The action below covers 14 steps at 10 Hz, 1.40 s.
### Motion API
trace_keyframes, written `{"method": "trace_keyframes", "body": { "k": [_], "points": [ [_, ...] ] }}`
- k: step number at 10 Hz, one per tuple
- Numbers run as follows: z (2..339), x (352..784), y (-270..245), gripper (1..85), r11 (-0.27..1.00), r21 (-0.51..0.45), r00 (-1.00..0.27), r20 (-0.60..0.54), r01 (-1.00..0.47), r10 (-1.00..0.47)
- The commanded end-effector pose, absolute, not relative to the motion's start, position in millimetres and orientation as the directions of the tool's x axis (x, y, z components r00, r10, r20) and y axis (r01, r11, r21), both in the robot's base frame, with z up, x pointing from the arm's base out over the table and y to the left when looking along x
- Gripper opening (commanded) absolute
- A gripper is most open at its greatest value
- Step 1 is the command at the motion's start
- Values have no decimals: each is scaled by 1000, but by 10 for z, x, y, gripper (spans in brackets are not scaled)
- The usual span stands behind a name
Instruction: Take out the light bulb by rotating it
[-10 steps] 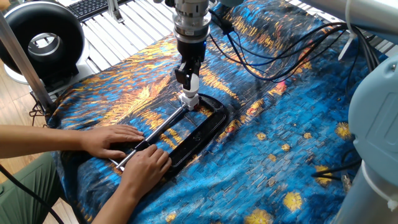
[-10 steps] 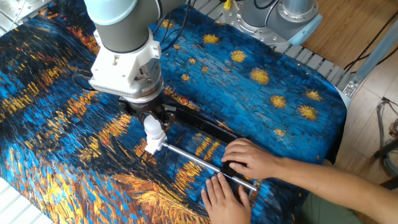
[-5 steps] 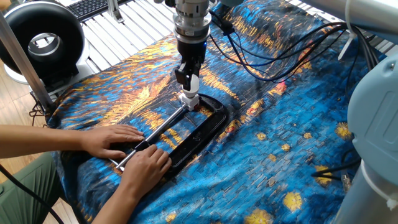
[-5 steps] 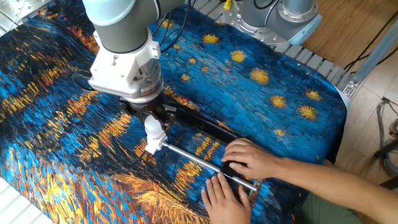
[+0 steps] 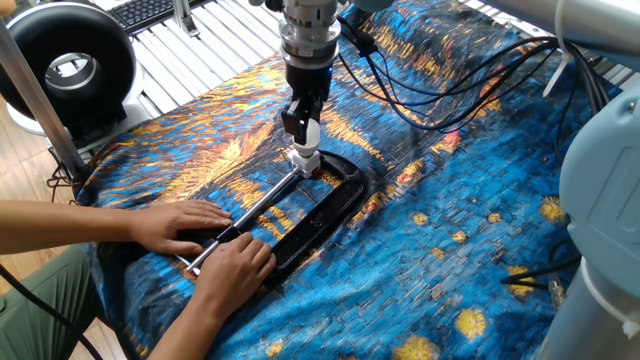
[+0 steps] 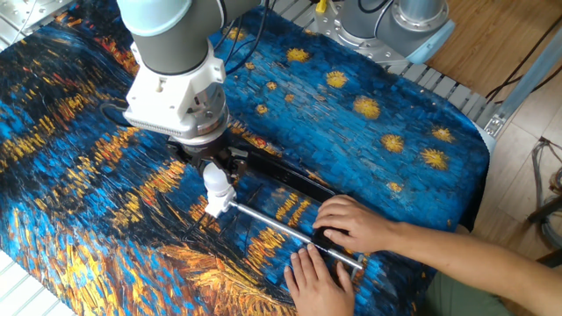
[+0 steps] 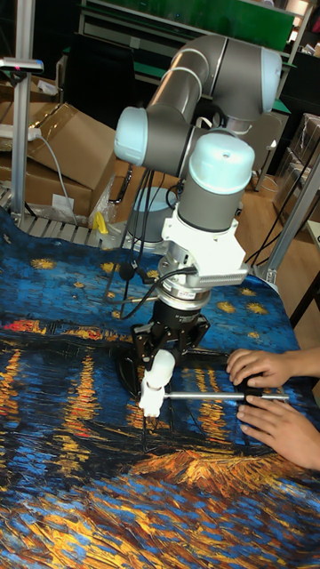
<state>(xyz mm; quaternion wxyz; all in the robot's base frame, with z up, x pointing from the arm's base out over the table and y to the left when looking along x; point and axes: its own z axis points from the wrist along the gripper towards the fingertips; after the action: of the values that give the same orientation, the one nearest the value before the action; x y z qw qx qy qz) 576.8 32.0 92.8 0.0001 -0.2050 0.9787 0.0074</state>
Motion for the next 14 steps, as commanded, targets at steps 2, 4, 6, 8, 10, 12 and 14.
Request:
{"method": "trace_keyframes", "body": {
  "k": [2,4,6,8,10,12,14],
  "points": [
    [934,5872,335,143,871,-20,-870,-35,-491,-491],
    [933,5914,341,93,841,-37,-840,-45,-540,-541],
    [945,5953,268,67,806,-74,-805,-42,-588,-591],
    [927,5953,248,57,793,-85,-793,-40,-603,-608],
    [914,5966,164,33,764,-127,-769,-15,-633,-639],
    [942,5976,132,10,725,-166,-736,11,-669,-677],
    [1035,5966,163,10,669,-231,-696,58,-707,-716]
  ]
}}
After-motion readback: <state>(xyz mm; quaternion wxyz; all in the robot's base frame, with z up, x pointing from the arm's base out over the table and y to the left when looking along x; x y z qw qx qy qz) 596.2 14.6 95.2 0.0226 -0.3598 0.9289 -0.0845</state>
